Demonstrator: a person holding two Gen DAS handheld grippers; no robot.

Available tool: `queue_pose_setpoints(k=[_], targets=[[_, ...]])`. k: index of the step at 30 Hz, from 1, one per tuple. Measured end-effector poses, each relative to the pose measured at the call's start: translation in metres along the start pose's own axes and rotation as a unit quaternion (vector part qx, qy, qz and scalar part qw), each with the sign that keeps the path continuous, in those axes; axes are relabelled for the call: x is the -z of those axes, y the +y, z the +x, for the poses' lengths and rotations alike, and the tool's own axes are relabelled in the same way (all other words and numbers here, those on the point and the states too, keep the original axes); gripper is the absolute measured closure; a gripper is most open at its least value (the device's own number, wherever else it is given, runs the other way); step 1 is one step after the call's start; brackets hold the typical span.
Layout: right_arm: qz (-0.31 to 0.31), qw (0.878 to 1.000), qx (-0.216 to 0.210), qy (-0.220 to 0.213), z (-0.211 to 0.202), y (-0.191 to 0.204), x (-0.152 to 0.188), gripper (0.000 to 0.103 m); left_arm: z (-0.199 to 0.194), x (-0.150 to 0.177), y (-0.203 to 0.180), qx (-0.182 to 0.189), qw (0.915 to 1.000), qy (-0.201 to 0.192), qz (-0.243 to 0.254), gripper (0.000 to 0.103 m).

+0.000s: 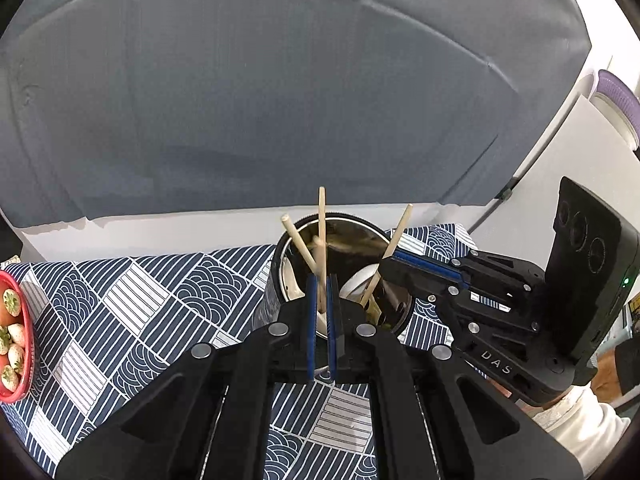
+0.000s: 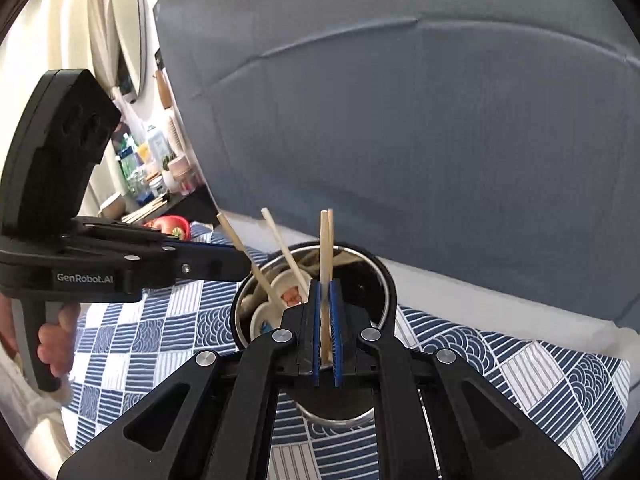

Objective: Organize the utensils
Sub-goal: 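Open both tools and withdraw them from the cup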

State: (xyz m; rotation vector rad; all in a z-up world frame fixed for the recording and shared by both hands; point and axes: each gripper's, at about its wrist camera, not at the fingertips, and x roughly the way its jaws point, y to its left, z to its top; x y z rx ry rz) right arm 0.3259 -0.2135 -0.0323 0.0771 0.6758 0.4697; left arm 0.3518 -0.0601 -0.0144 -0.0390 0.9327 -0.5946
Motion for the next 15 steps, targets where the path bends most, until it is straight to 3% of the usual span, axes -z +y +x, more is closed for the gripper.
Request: queue_pose_setpoints(k=[7, 8, 9, 10, 11, 12, 13, 15], targets=[[-0.009, 1.0, 0.015, 0.009, -0.003, 0.0, 0.007, 0.096, 0.001, 0.006, 0.001, -0.012, 0.9999, -0.004, 0.003, 0.098], [-0.008, 1.0, 0.02, 0.006, -0.006, 0.0, 0.006, 0.095, -0.002, 0.007, 0.001, -0.012, 0.9999, -0.008, 0.003, 0.092], [-0.005, 1.0, 0.022, 0.005, -0.009, 0.0, 0.006, 0.092, -0.006, 0.009, 0.002, -0.015, 0.9998, -0.016, 0.001, 0.076], [-0.005, 1.0, 0.024, 0.003, -0.015, -0.003, 0.007, 0.075, -0.011, 0.011, 0.003, -0.021, 0.9994, -0.026, -0.002, 0.064], [-0.007, 0.999, 0.034, -0.002, -0.02, -0.003, 0.007, 0.059, -0.014, 0.013, 0.004, -0.025, 0.9991, -0.035, -0.004, 0.043], [-0.009, 0.999, 0.044, -0.007, -0.025, -0.002, 0.007, 0.035, -0.019, 0.015, 0.006, -0.029, 0.9986, -0.044, -0.007, 0.033], [-0.009, 0.998, 0.053, -0.016, -0.03, -0.001, 0.007, 0.027, -0.022, 0.018, 0.008, -0.034, 0.9982, -0.048, -0.012, 0.03], [-0.005, 0.997, 0.064, -0.03, -0.041, 0.0, 0.007, 0.023, -0.028, 0.023, 0.013, -0.046, 0.9972, -0.053, -0.027, 0.019]])
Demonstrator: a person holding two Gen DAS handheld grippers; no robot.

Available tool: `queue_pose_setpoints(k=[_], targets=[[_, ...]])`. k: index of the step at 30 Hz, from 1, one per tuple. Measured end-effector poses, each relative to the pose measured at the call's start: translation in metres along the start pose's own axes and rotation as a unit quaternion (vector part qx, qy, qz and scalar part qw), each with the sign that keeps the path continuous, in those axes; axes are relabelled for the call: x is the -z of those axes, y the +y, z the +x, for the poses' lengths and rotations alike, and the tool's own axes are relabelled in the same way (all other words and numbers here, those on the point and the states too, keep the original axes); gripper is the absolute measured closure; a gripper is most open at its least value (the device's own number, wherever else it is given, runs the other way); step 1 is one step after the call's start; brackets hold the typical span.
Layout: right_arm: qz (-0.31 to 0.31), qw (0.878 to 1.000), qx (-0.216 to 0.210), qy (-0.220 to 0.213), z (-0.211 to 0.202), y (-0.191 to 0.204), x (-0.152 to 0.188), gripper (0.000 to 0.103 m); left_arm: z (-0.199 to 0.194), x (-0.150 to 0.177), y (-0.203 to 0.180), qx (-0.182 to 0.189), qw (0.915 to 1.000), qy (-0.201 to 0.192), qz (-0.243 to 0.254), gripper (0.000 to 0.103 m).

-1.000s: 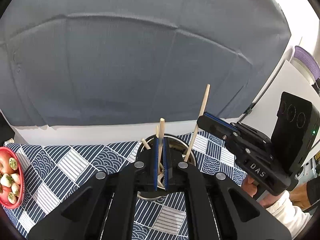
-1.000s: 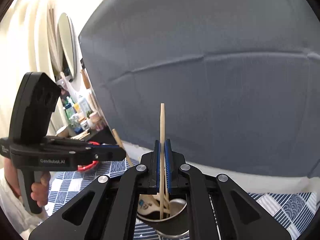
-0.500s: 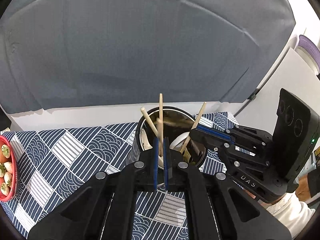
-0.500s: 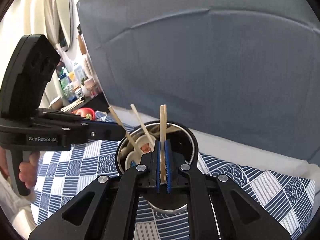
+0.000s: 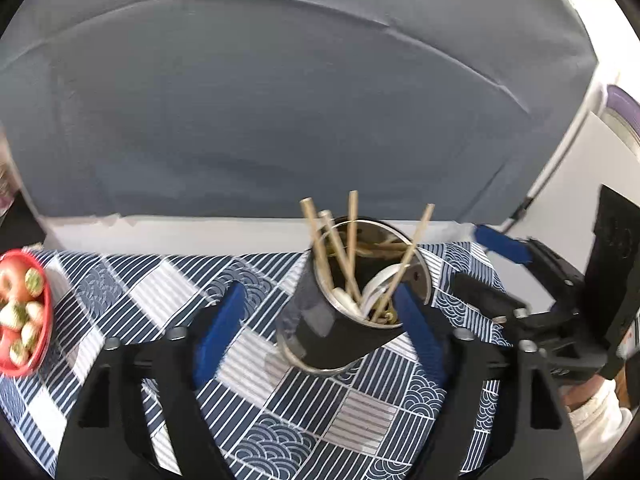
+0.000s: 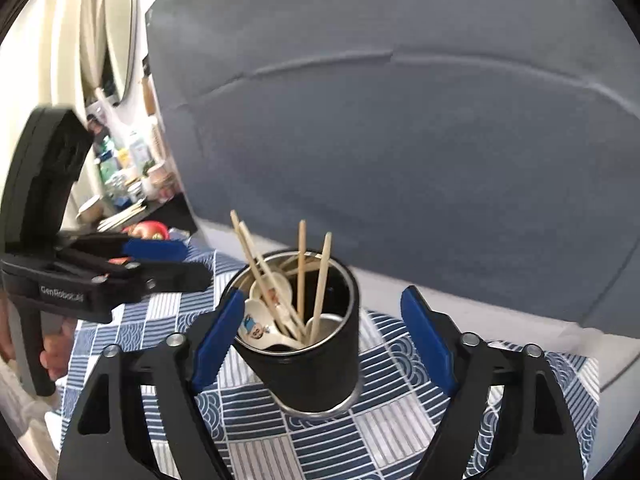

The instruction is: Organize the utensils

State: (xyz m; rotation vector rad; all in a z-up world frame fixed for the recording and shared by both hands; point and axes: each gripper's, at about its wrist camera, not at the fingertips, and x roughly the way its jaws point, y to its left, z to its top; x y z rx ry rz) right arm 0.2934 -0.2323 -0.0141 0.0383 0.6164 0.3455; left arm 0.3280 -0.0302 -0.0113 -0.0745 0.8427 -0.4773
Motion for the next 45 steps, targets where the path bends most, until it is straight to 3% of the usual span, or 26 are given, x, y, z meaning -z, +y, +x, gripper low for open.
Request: queue_pose_setpoints(k=[1, 4, 6, 11, 15, 22, 26, 36, 45], targets=[[0.003, 1.0, 0.003, -0.001, -0.002, 0.0, 0.0, 0.016, -0.003, 0.002, 0.003, -0.005, 1.0, -0.004, -0.004, 0.018], [0.007, 1.0, 0.029, -0.008, -0.014, 0.002, 0.001, 0.015, -0.015, 0.014, 0.012, -0.004, 0.9997, -0.017, -0.018, 0.011], [0.013, 0.999, 0.048, -0.01, -0.02, 0.002, 0.004, 0.008, -0.022, 0.022, 0.015, -0.005, 0.9995, -0.022, -0.023, 0.006], [0.035, 0.993, 0.114, -0.001, -0.038, 0.002, 0.015, 0.008, -0.034, 0.049, 0.022, -0.094, 0.9953, -0.02, -0.016, 0.006], [0.039, 0.992, 0.119, 0.02, -0.051, 0.003, 0.032, 0.008, -0.053, 0.075, 0.036, -0.077, 0.9948, -0.033, -0.058, 0.006], [0.018, 0.992, 0.119, 0.041, -0.079, 0.03, 0.067, 0.008, -0.082, 0.133, 0.034, -0.125, 0.9903, -0.019, -0.058, 0.006], [0.014, 0.991, 0.126, 0.047, -0.096, 0.048, 0.091, 0.008, -0.098, 0.159, 0.03, -0.121, 0.9891, -0.015, -0.083, 0.006], [0.068, 0.988, 0.123, 0.067, -0.156, 0.08, 0.148, 0.008, -0.135, 0.208, -0.021, -0.13, 0.9894, -0.003, -0.064, 0.006], [0.08, 0.986, 0.128, 0.065, -0.213, 0.093, 0.168, 0.008, -0.17, 0.238, -0.068, -0.137, 0.9897, -0.002, -0.04, 0.006]])
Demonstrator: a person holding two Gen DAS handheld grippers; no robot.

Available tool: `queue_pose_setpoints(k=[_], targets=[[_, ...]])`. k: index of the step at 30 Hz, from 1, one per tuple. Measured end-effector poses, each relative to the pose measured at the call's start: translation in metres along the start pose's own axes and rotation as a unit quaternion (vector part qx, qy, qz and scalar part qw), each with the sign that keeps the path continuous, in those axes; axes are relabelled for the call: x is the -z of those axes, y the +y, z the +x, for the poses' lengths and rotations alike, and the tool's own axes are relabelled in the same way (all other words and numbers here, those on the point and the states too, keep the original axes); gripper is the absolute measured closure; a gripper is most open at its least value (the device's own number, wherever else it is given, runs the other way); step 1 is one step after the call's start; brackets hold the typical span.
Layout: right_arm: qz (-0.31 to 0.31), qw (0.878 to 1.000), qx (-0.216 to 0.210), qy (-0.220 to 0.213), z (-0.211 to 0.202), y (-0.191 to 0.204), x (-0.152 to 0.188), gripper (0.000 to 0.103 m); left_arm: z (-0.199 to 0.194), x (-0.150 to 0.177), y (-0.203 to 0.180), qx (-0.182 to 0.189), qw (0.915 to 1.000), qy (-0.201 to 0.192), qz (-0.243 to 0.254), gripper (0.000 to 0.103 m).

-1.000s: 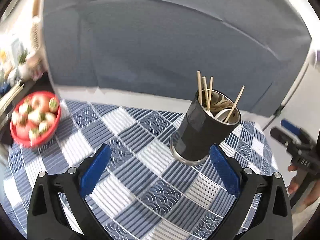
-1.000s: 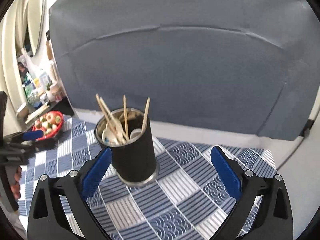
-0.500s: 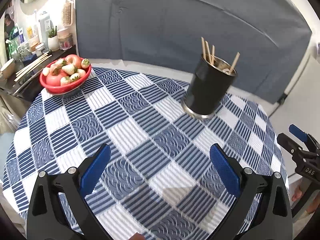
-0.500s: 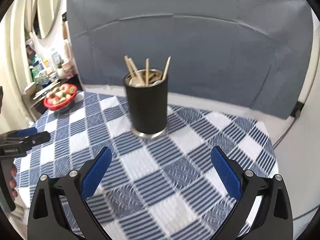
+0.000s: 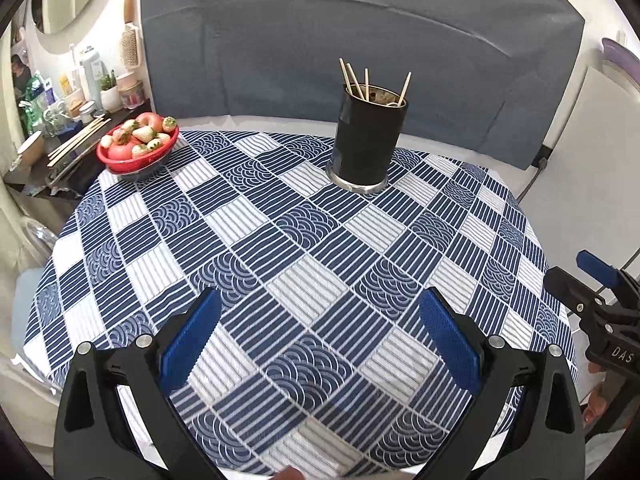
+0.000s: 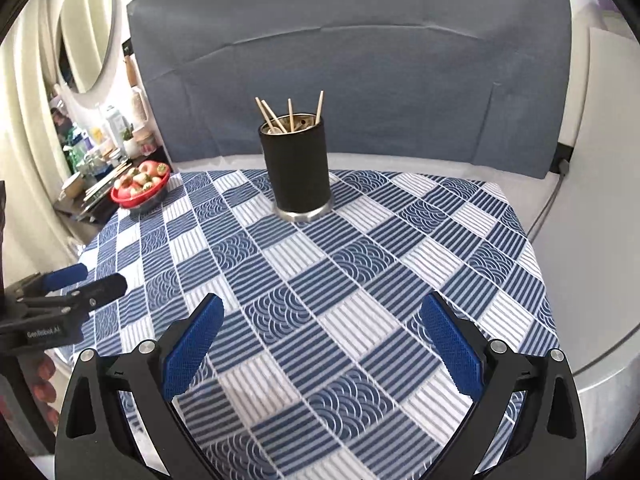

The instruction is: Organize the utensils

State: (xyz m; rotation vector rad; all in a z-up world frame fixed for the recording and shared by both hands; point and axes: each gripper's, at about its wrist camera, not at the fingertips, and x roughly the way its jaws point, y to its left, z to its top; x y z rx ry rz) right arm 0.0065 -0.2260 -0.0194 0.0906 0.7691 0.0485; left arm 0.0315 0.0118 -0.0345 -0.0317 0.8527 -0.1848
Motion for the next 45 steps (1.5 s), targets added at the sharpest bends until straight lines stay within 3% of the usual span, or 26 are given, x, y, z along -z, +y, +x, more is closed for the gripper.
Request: queue_pose_setpoints(k=[3, 5, 12, 19, 45], targets=[[-0.003, 1.0, 0.012, -0.004, -0.014, 0.0, 0.009, 0.008, -0.009, 0.008, -0.002, -0.002, 0.9999, 0.005, -0.009, 0.006], [-0.001, 1.0, 0.014, -0.007, -0.02, -0.001, 0.014, 0.008, -0.013, 0.016, -0.005, -0.023, 0.9997, 0.005, -0.005, 0.006], [-0.011, 1.0, 0.016, -0.017, -0.03, 0.003, 0.027, 0.008, -0.017, 0.034, 0.0, -0.021, 0.9992, 0.019, -0.027, 0.006], [-0.025, 0.999, 0.009, -0.022, -0.036, 0.006, 0.032, 0.008, -0.027, 0.035, 0.0, -0.027, 0.9992, 0.002, -0.03, 0.006], [-0.018, 1.0, 0.013, -0.021, -0.039, 0.0, 0.038, 0.008, -0.03, 0.041, -0.007, -0.027, 0.9995, -0.003, -0.014, 0.006]])
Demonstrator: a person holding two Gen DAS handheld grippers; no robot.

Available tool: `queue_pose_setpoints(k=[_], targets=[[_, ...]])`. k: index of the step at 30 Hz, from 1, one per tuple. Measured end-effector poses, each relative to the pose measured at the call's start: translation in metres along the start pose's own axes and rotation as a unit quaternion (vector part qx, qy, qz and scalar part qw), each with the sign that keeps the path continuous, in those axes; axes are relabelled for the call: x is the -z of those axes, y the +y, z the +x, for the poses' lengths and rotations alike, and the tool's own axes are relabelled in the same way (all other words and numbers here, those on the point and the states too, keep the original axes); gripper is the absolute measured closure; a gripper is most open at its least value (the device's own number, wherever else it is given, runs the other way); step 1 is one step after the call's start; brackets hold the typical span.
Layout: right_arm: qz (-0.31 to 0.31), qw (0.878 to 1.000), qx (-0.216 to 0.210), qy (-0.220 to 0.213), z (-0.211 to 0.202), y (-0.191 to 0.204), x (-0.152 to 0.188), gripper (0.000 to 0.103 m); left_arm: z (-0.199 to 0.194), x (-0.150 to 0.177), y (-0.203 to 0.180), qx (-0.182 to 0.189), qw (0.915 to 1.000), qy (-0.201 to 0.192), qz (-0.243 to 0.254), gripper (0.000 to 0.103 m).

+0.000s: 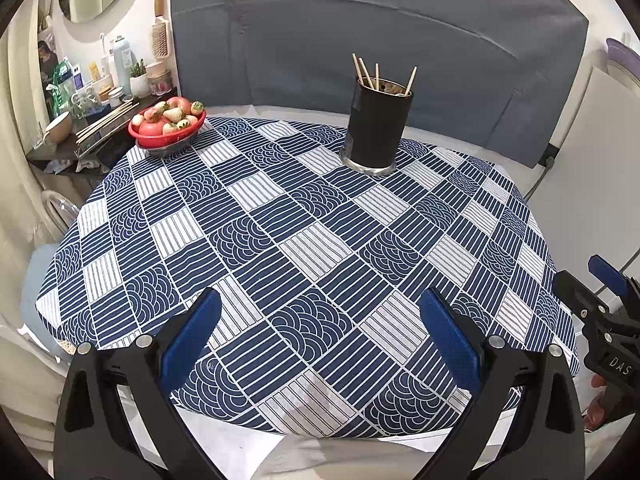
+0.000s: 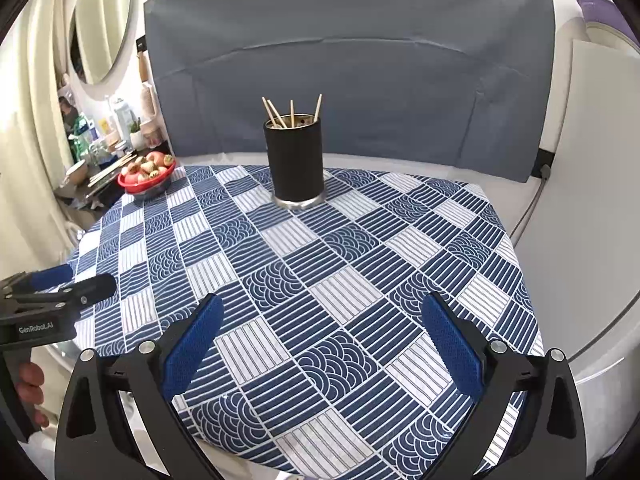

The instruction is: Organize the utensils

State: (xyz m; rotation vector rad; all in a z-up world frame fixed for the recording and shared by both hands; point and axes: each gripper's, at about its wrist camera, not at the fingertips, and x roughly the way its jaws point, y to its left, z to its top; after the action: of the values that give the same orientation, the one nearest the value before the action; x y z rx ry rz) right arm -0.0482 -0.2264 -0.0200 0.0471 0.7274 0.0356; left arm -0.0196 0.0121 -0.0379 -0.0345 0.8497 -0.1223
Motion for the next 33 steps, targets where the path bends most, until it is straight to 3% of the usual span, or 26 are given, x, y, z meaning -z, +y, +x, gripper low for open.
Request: queue_pose_setpoints(k=[33], targets=[[-0.034, 0.999, 0.003, -0.01, -0.005, 0.015, 0.001, 0.008, 0.002, 0.002, 0.006, 0.003, 0.9999, 0.002, 0.011, 0.006]])
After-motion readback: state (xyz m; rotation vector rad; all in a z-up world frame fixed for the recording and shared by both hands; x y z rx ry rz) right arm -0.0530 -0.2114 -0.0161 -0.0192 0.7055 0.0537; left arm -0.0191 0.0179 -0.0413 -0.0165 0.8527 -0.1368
